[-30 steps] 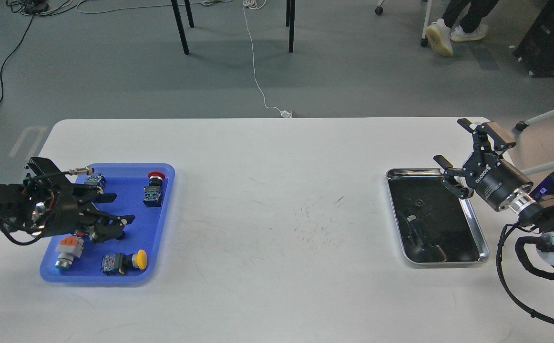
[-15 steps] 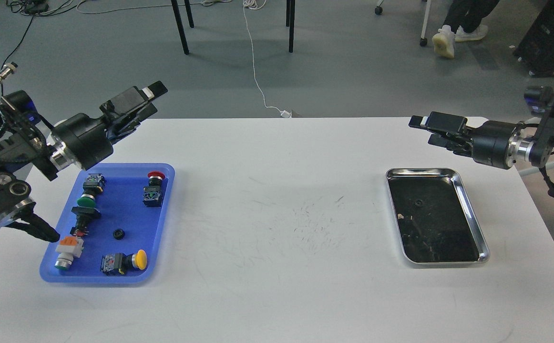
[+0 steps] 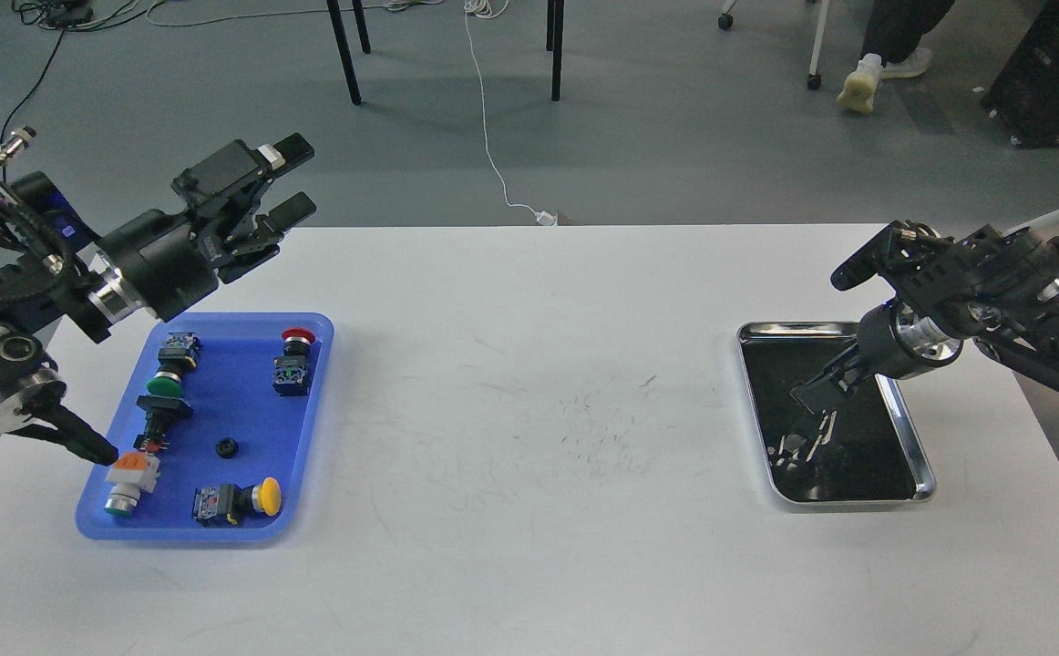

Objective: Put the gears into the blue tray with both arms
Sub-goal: 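Grasp another small black part in the metal tray with the right gripper, then carry the second black part to the table center and release it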

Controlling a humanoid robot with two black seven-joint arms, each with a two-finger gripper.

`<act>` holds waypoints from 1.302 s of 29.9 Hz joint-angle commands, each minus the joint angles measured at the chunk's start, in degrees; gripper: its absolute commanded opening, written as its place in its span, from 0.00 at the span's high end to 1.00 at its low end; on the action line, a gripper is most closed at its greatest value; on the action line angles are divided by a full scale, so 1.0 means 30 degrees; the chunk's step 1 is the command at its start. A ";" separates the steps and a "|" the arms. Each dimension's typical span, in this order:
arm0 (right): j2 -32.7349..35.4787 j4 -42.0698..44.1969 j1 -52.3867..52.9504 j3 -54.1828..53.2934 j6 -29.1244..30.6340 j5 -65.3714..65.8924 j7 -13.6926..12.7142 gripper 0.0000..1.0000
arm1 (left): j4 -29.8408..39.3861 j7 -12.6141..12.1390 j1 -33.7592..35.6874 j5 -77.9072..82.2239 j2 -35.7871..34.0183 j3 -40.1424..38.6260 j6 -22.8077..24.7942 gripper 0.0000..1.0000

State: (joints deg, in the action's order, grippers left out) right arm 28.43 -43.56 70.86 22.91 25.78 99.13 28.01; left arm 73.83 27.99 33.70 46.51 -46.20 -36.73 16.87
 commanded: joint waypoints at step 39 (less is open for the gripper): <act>-0.0833 0.0780 -0.0972 0.0010 -0.0889 -0.0173 -0.0003 0.79 | -0.0030 0.0003 -0.0569 -0.1384 -0.0040 -0.0733 -0.0058 0.02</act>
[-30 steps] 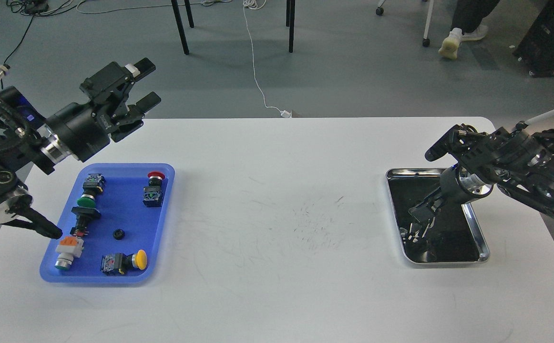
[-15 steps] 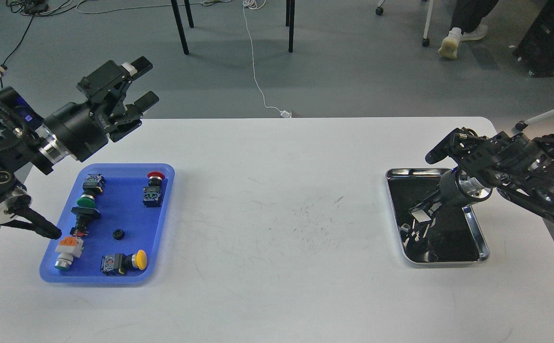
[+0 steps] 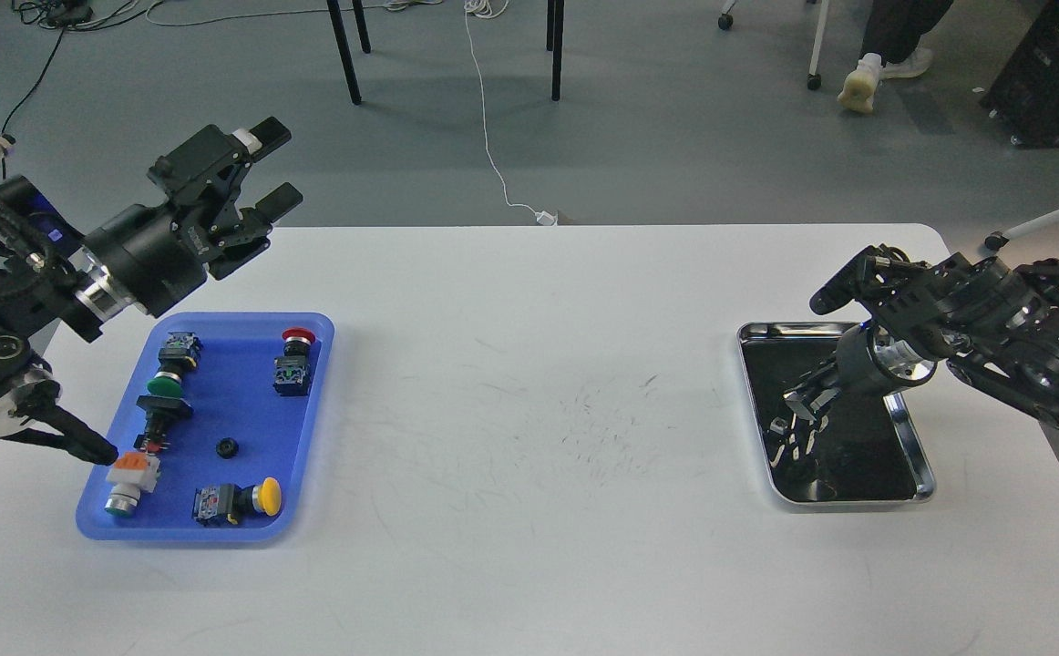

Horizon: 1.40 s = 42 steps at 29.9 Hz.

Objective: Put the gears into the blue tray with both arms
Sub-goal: 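Carry the second black part to the table center and release it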

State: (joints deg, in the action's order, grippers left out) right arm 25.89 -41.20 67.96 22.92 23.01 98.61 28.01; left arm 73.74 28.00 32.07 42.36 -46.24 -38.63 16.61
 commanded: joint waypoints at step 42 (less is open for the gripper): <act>-0.7839 -0.3084 0.1078 -0.0403 -0.1987 -0.2898 -0.0002 0.76 | 0.0000 0.0000 -0.0962 -0.1872 -0.0171 -0.1538 -0.0058 0.02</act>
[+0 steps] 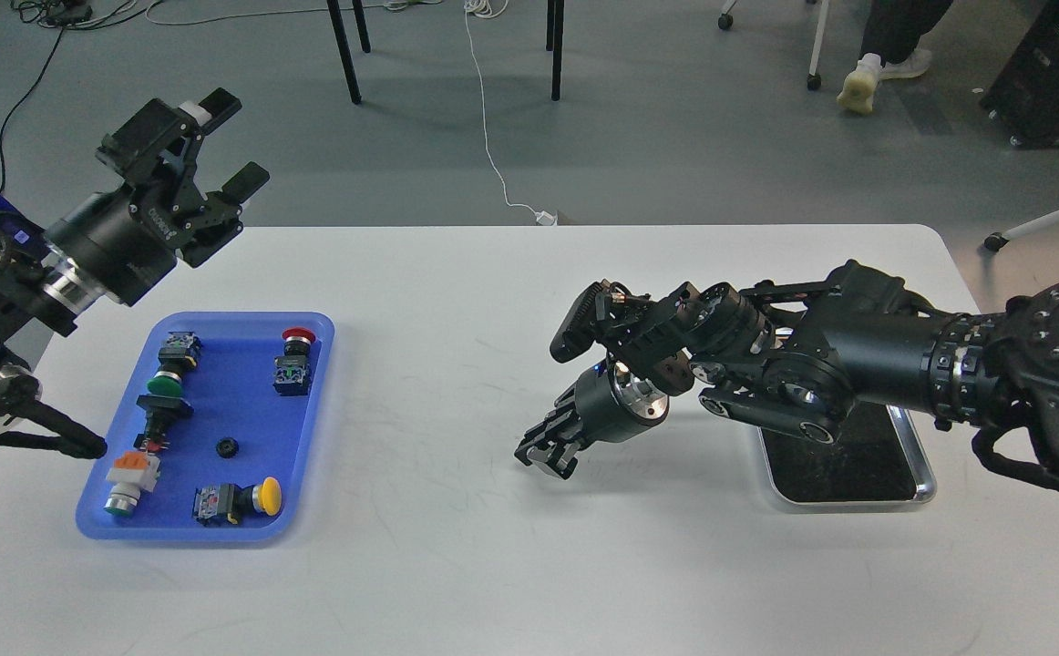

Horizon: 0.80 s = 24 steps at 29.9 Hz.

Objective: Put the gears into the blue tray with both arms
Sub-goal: 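Carry the second black part to the table center and release it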

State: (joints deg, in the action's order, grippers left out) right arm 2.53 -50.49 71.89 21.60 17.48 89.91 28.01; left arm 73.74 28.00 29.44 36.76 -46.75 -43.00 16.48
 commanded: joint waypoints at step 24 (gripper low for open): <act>0.1496 0.0453 -0.0438 -0.0868 -0.0701 -0.1024 -0.0003 0.06 | 0.0000 -0.0001 -0.0293 0.0110 -0.0061 -0.0343 0.0072 0.02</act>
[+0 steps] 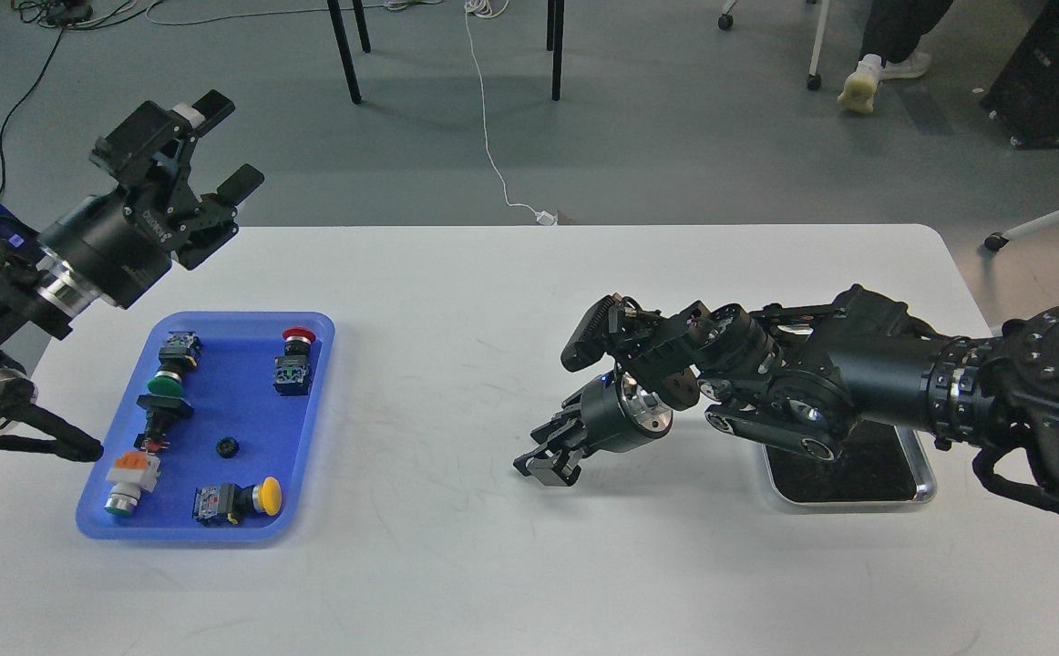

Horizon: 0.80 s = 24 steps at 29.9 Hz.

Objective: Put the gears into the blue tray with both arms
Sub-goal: 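Carry the second black part to the table center and release it, then withdraw the right gripper and reach the left gripper toward the part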

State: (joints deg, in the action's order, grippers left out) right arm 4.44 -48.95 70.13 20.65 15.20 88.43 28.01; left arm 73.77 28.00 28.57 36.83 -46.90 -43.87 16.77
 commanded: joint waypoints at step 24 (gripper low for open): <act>0.8157 -0.2757 -1.1741 -1.7335 0.1492 -2.7040 -0.0002 0.03 | 0.1337 -0.0001 0.4212 2.4008 0.4351 0.7348 0.0709 0.02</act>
State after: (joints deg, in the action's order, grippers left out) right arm 28.74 -56.80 39.45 -24.95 17.41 13.19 27.99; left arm 78.36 28.00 36.31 96.61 -36.54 -29.11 18.58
